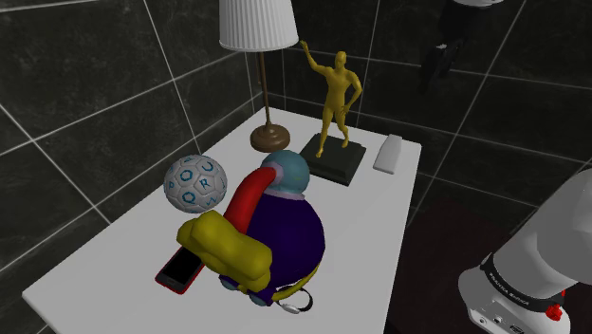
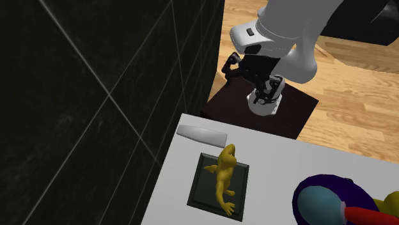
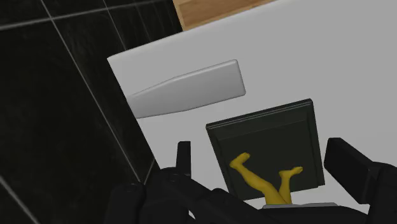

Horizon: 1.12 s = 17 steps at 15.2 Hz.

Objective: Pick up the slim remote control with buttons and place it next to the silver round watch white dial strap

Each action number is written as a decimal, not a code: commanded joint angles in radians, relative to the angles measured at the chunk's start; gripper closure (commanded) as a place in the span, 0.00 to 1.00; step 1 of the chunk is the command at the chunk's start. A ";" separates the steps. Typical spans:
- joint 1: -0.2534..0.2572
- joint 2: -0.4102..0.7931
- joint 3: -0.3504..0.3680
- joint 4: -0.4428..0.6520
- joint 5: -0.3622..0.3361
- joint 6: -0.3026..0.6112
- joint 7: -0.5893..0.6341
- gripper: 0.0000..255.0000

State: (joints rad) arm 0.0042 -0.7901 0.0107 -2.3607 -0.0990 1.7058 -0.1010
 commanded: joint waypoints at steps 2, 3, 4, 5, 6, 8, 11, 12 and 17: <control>-0.018 0.022 0.007 -0.013 0.007 0.027 0.052 0.00; -0.037 0.045 0.015 -0.026 0.014 0.055 0.103 0.00; -0.055 0.069 0.022 -0.037 0.020 0.082 0.154 0.00; -0.074 0.094 0.029 -0.048 0.027 0.109 0.205 0.00; -0.092 0.119 0.035 -0.058 0.033 0.136 0.255 0.00; -0.127 0.171 0.047 -0.075 0.046 0.190 0.355 0.00; -0.177 0.253 0.061 -0.096 0.063 0.270 0.503 0.00; -0.194 0.281 0.065 -0.102 0.069 0.297 0.551 0.00; -0.269 0.424 0.075 -0.128 0.097 0.432 0.786 0.00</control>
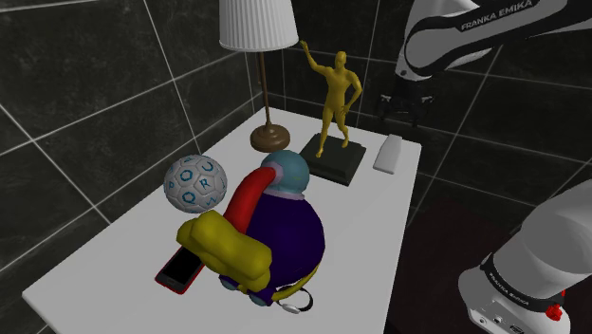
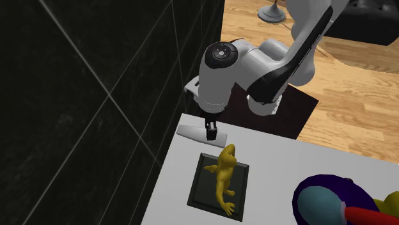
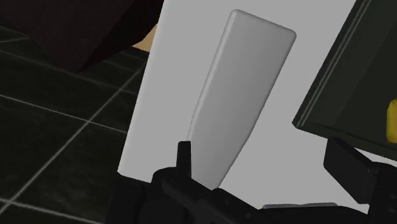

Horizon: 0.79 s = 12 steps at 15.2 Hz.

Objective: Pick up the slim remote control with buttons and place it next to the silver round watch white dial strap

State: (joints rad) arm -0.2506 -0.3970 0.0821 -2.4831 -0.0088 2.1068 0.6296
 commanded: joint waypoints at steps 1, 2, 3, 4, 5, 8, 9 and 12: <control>-0.028 0.060 0.004 -0.010 0.013 0.058 0.101 0.00; -0.041 0.089 0.004 -0.015 0.019 0.085 0.146 0.00; -0.053 0.118 0.002 -0.019 0.026 0.113 0.191 0.00; -0.066 0.147 0.001 -0.023 0.033 0.141 0.235 0.00; -0.070 0.158 0.000 -0.025 0.035 0.152 0.252 0.00; -0.070 0.185 0.001 -0.044 0.034 0.198 0.253 0.00; -0.070 0.194 0.001 -0.050 0.033 0.213 0.254 0.00; -0.071 0.229 0.002 -0.070 0.031 0.268 0.256 0.00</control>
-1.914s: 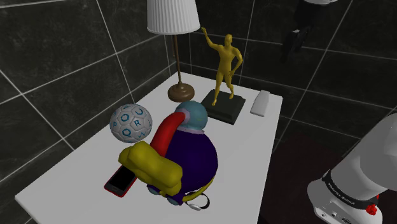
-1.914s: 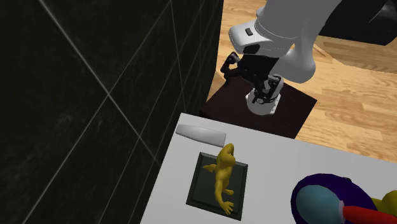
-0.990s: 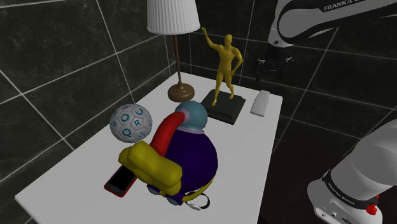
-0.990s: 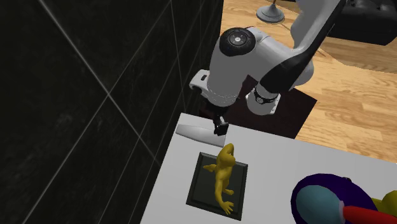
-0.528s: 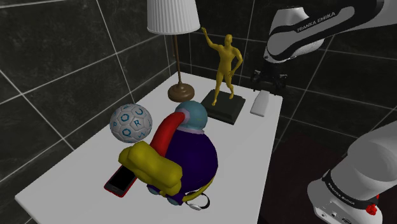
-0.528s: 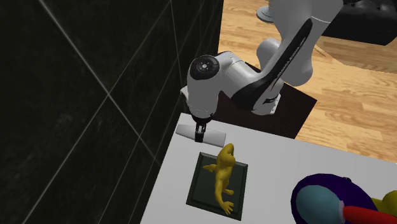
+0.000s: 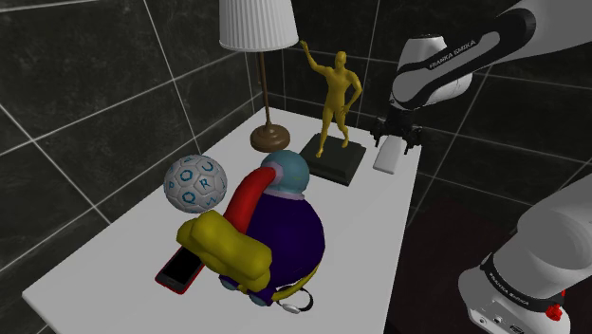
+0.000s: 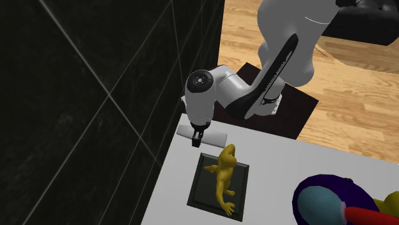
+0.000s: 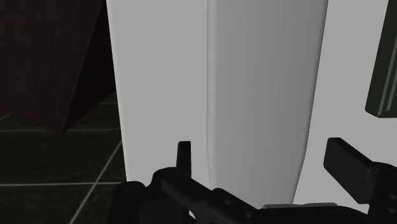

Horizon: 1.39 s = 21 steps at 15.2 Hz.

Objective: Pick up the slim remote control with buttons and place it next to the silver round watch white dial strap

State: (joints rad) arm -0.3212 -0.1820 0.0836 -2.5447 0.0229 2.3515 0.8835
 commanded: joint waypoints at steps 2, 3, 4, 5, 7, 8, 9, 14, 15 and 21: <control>0.000 0.014 0.001 -0.008 -0.001 0.023 0.002 0.00; 0.000 0.014 0.001 -0.008 -0.001 0.023 0.002 0.00; 0.000 0.015 0.001 -0.008 -0.001 0.023 0.002 0.00; 0.000 0.015 0.001 -0.008 -0.001 0.023 0.002 0.00; 0.000 0.015 0.001 -0.008 -0.001 0.023 0.002 0.00; 0.000 0.014 0.001 -0.008 -0.001 0.023 0.002 0.00; 0.000 0.014 0.001 -0.008 -0.001 0.023 0.002 1.00; 0.000 0.015 0.001 -0.008 -0.001 0.023 0.002 1.00; 0.000 0.015 0.001 -0.008 -0.001 0.023 0.002 1.00; 0.001 -0.016 0.000 0.007 0.001 -0.023 0.000 1.00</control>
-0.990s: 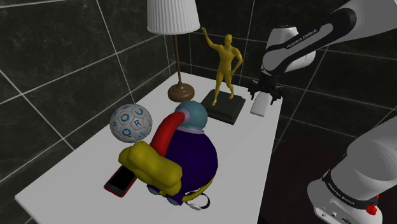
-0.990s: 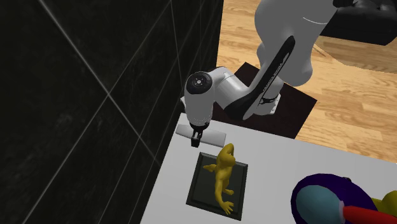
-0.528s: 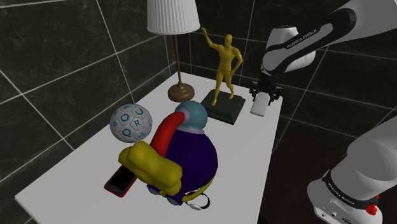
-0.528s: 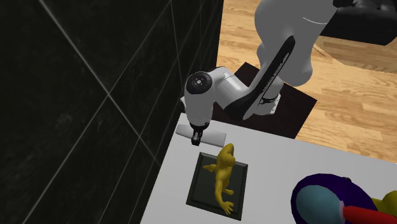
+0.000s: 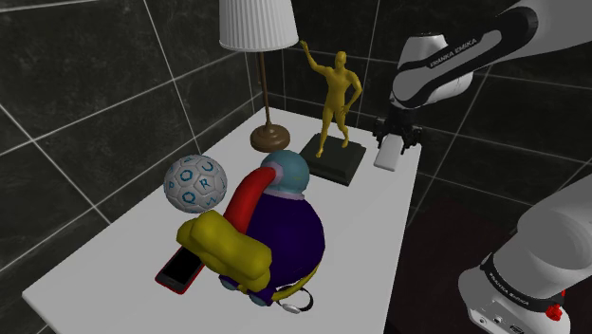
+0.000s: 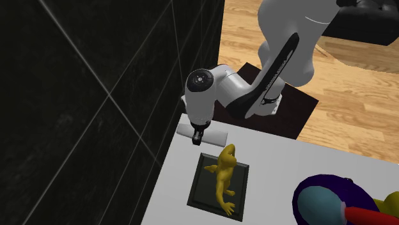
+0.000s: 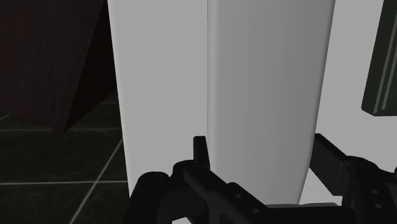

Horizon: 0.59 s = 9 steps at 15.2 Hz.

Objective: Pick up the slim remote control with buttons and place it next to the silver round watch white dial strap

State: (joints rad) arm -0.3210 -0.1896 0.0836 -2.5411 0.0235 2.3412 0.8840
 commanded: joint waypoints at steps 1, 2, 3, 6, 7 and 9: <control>0.000 -0.018 -0.001 0.010 0.001 -0.028 -0.001 1.00; 0.001 -0.027 -0.001 0.015 0.002 -0.043 -0.001 1.00; 0.001 -0.037 -0.001 0.022 0.002 -0.058 -0.002 1.00; 0.001 -0.062 -0.002 0.041 0.004 -0.104 -0.003 1.00; 0.001 -0.070 -0.003 0.048 0.004 -0.119 -0.003 1.00; 0.001 -0.085 -0.004 0.063 0.005 -0.148 -0.004 1.00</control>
State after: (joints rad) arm -0.3191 -0.2640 0.0818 -2.4837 0.0278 2.2096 0.8827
